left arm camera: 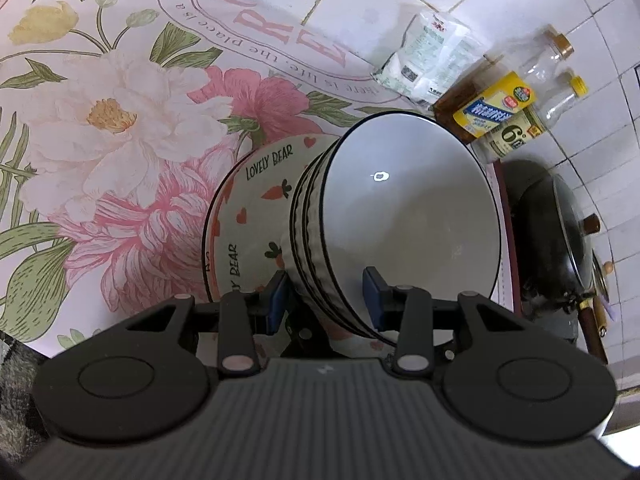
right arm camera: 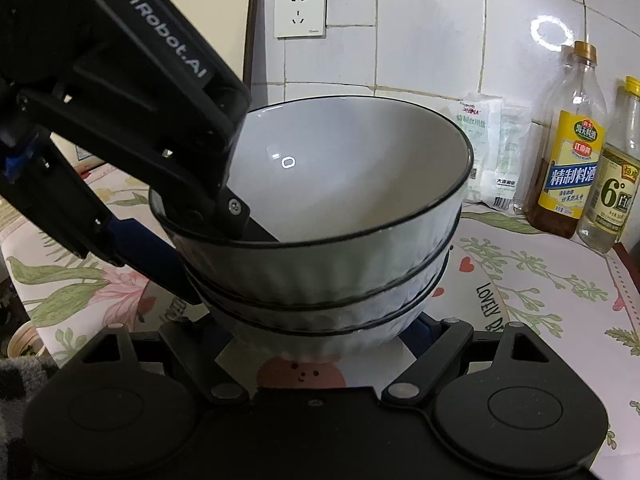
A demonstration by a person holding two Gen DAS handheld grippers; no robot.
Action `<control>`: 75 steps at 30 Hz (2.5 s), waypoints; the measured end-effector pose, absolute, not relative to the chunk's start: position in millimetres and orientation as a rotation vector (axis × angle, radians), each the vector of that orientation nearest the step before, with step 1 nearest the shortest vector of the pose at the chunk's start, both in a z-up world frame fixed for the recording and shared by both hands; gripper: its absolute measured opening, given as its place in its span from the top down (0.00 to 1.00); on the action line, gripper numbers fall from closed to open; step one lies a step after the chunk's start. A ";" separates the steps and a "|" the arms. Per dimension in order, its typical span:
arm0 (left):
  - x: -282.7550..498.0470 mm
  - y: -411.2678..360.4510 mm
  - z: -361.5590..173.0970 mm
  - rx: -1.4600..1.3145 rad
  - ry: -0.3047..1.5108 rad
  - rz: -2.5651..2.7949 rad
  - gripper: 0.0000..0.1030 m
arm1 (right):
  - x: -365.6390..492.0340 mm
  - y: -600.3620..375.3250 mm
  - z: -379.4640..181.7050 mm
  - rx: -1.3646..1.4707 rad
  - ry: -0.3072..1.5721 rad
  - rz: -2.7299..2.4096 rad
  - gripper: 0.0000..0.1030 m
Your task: Organize plates and bowls
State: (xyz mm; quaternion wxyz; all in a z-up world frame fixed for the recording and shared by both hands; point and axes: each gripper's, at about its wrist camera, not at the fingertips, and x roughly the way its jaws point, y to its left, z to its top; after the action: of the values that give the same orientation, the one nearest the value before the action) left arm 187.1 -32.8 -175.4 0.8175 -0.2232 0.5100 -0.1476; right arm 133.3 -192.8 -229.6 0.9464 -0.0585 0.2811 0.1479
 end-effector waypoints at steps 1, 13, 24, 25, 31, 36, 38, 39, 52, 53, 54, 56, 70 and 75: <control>188.4 -32.9 -175.4 -0.473 1.087 -0.314 0.63 | 134.6 -192.5 -229.2 -0.118 0.579 0.300 0.14; 196.9 -30.8 -179.5 -0.491 1.090 -0.289 0.62 | 145.0 -193.4 -226.4 -0.083 0.642 0.294 0.13; 176.8 -34.7 -150.9 -0.344 0.997 -0.285 0.43 | 108.0 -203.9 -201.9 0.017 0.721 0.242 0.13; 171.3 -34.2 -145.1 -0.317 0.974 -0.282 0.43 | 103.2 -206.2 -198.2 0.034 0.724 0.241 0.13; 137.4 -27.3 -111.3 -0.239 0.865 -0.310 0.39 | 66.0 -208.1 -167.6 0.030 0.705 0.186 0.11; 104.0 -22.4 -81.4 -0.155 0.786 -0.330 0.33 | 47.8 -210.1 -139.8 -0.009 0.748 0.064 0.08; 91.0 -19.3 -70.3 -0.104 0.771 -0.316 0.31 | 41.4 -215.2 -127.6 -0.003 0.737 0.042 0.08; 85.2 -18.5 -64.3 -0.073 0.770 -0.303 0.29 | 35.2 -218.0 -119.9 0.002 0.710 0.035 0.08; 22.2 9.7 -7.0 -0.032 0.642 -0.239 0.07 | 1.4 -245.6 -48.7 0.177 0.713 0.034 0.06; 18.8 10.3 -5.7 -0.036 0.637 -0.232 0.07 | -2.0 -241.5 -44.3 0.141 0.710 0.021 0.05; 16.5 11.5 -4.9 -0.038 0.638 -0.220 0.07 | -6.3 -237.5 -39.5 0.102 0.702 0.005 0.05; 14.5 10.2 -6.8 -0.016 0.658 -0.190 0.07 | -14.4 -231.6 -31.4 0.053 0.700 -0.022 0.05; -2.3 -3.5 -28.3 0.077 0.731 -0.135 0.07 | -54.8 -214.0 -8.5 0.035 0.654 -0.032 0.05; -10.5 1.7 -23.5 0.052 0.718 -0.096 0.07 | -59.8 -213.3 -8.7 0.025 0.641 -0.054 0.05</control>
State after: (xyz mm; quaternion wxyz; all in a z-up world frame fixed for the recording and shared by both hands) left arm -10.5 1.7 -23.5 0.9348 0.0254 0.3510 -0.0468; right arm -59.8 -213.3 -8.7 0.9486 0.0124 0.3150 -0.0266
